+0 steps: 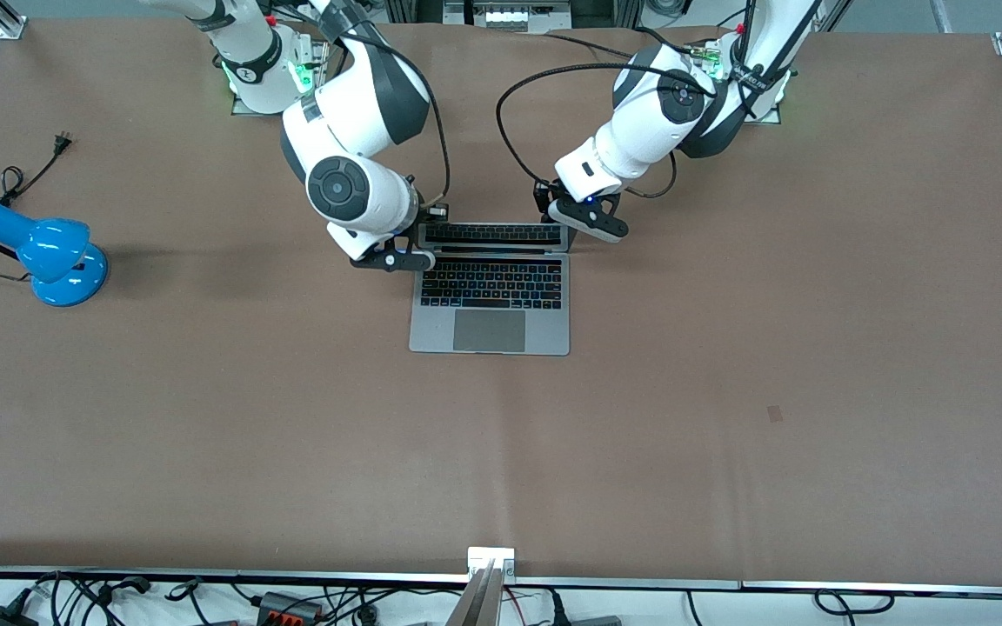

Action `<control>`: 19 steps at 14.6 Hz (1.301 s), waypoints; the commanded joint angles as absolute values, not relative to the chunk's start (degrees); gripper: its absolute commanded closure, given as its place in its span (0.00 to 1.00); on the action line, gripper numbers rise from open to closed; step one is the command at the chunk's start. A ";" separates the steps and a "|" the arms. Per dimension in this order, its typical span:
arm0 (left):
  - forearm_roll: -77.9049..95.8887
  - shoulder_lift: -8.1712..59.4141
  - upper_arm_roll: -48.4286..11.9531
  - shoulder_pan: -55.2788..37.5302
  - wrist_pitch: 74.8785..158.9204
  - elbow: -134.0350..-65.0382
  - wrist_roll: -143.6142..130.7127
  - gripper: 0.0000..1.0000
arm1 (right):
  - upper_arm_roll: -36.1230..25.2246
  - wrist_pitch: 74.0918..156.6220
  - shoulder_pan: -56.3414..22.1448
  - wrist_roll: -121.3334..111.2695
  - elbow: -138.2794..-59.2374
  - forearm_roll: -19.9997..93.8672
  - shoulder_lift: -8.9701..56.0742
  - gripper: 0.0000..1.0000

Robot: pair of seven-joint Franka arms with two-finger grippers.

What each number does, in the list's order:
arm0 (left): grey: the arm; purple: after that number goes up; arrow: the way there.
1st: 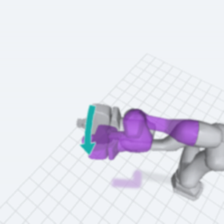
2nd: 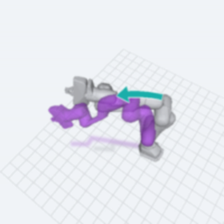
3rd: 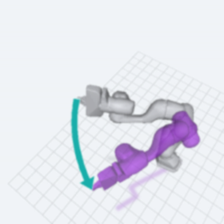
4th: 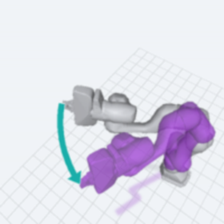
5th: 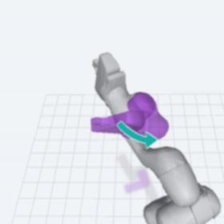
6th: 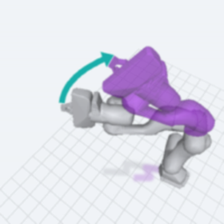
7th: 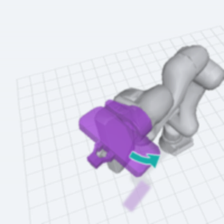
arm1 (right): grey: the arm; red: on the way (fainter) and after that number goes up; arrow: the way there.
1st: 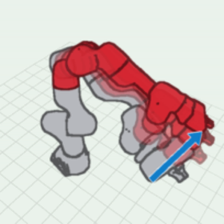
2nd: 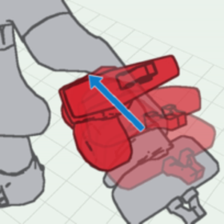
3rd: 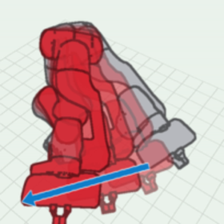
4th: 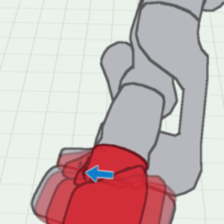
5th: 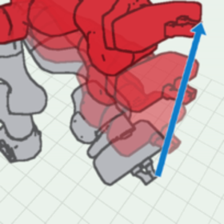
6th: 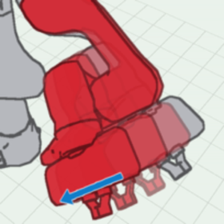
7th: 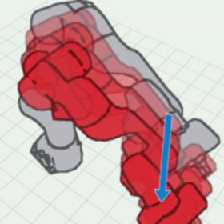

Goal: Close laptop with both arms from behind
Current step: 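Place both grippers behind the laptop screen and push it forward, then press the screen down onto the keyboard with both grippers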

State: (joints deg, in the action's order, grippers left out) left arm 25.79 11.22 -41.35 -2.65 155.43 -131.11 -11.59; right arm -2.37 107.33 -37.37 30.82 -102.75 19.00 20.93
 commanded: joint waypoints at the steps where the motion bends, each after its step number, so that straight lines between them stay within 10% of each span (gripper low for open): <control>1: 24.61 11.60 -41.31 -1.59 156.09 -130.61 -8.62 0.99 | -2.11 107.23 -36.21 31.20 -99.15 19.34 23.55 1.00; 19: 20.65 31.71 -35.51 -2.11 177.18 -121.38 1.74 1.00 | -2.99 116.62 -34.72 31.20 -90.09 14.94 36.47 1.00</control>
State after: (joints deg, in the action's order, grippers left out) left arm 21.58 26.70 -36.02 -1.65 174.75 -124.56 -1.72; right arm -3.05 116.03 -34.76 30.82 -93.49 15.74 33.68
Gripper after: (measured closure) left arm 0.991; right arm 0.991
